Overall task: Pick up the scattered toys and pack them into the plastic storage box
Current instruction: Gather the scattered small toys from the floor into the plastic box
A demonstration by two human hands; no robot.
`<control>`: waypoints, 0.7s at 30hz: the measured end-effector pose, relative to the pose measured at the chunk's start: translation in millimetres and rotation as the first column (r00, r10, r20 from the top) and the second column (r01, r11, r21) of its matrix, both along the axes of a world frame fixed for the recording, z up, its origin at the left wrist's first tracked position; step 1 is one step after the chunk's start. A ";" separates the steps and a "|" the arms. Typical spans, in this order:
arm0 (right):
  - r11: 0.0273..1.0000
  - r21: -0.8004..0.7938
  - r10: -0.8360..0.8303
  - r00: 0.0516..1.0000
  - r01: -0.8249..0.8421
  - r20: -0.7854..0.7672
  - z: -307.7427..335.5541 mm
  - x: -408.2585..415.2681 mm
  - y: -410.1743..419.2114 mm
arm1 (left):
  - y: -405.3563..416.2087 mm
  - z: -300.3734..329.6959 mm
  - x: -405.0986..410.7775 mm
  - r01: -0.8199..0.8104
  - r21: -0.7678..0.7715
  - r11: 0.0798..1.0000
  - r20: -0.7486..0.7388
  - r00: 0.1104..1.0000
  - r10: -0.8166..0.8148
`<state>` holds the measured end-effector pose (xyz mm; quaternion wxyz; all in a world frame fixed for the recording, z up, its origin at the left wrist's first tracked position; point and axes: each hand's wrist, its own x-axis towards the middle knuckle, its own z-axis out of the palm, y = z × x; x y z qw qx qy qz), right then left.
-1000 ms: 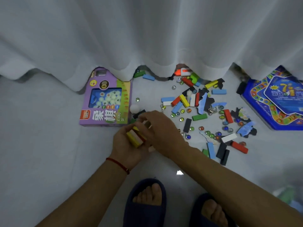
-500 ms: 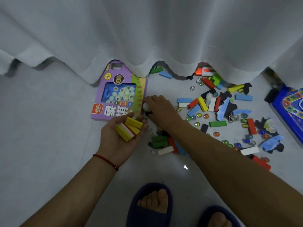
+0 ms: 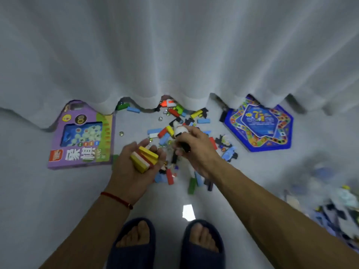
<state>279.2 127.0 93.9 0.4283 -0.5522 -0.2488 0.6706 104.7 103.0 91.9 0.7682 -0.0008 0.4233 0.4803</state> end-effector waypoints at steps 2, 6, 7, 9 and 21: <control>0.991 -0.023 -0.135 0.967 0.133 -0.216 42.2 42.7 -32.9 | -4.9 29.0 38.2 0.159 0.062 0.985 -0.042 0.987 -0.157; 0.913 -0.016 -0.387 0.854 0.407 -0.346 109.6 117.1 -106.6 | -13.2 96.6 115.9 0.473 0.099 0.875 0.058 0.875 -0.480; 0.874 -0.009 -0.466 0.831 0.486 -0.304 124.7 136.3 -129.2 | -19.1 116.7 139.1 0.550 0.131 0.825 0.037 0.829 -0.558; 0.757 -0.033 -0.643 0.737 0.652 -0.209 146.0 172.7 -171.4 | -33.5 150.4 182.4 0.684 0.206 0.700 -0.016 0.717 -0.697; 0.520 -0.076 -0.850 0.525 0.850 0.051 174.0 225.7 -277.2 | -99.9 169.0 253.4 0.886 0.224 0.407 -0.354 0.463 -0.813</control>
